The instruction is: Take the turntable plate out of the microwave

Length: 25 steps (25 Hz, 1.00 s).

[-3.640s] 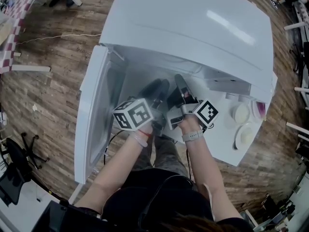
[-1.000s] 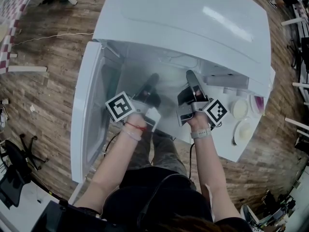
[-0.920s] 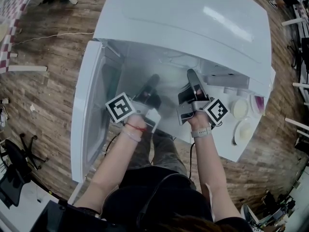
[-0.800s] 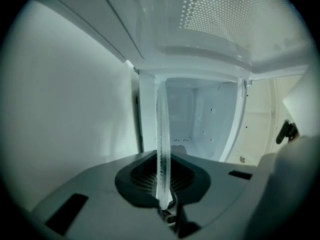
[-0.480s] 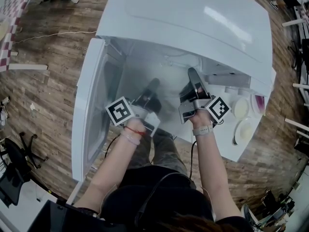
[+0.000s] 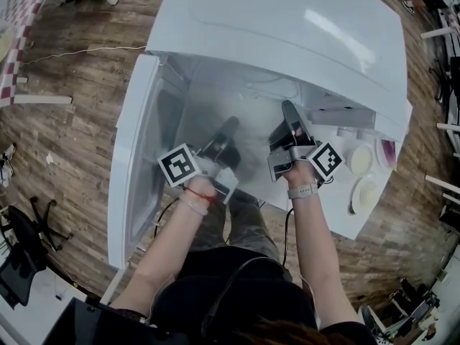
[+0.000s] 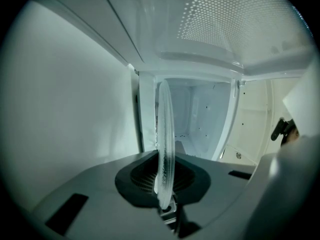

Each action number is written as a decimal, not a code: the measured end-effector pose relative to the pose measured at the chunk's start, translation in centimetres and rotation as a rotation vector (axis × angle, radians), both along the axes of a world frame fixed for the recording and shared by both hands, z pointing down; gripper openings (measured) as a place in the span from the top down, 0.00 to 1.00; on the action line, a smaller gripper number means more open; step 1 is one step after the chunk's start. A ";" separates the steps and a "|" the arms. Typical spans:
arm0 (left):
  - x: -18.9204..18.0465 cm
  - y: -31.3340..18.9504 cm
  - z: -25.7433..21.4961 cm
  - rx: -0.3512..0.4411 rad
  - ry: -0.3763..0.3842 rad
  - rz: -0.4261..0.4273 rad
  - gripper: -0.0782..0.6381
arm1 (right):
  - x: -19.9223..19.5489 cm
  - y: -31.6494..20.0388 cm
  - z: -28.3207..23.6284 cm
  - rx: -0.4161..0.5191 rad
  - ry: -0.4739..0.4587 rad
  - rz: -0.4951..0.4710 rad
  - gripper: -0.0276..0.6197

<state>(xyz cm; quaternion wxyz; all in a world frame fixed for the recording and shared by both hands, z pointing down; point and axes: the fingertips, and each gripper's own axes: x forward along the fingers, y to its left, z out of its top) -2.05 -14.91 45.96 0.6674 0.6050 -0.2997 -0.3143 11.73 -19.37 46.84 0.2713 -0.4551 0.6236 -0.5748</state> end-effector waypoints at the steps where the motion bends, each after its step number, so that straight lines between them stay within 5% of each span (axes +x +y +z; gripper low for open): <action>1: 0.0 -0.1 0.1 -0.001 0.000 0.000 0.85 | 0.0 0.0 0.0 0.006 -0.012 0.001 0.85; 7: -0.4 -0.4 0.4 -0.017 0.027 -0.016 0.85 | 0.0 0.1 -0.5 0.039 -0.099 0.030 0.89; 25: -1.6 -2.9 0.4 0.028 -0.010 -0.099 0.85 | 0.5 1.6 -0.1 0.031 -0.158 0.035 0.90</action>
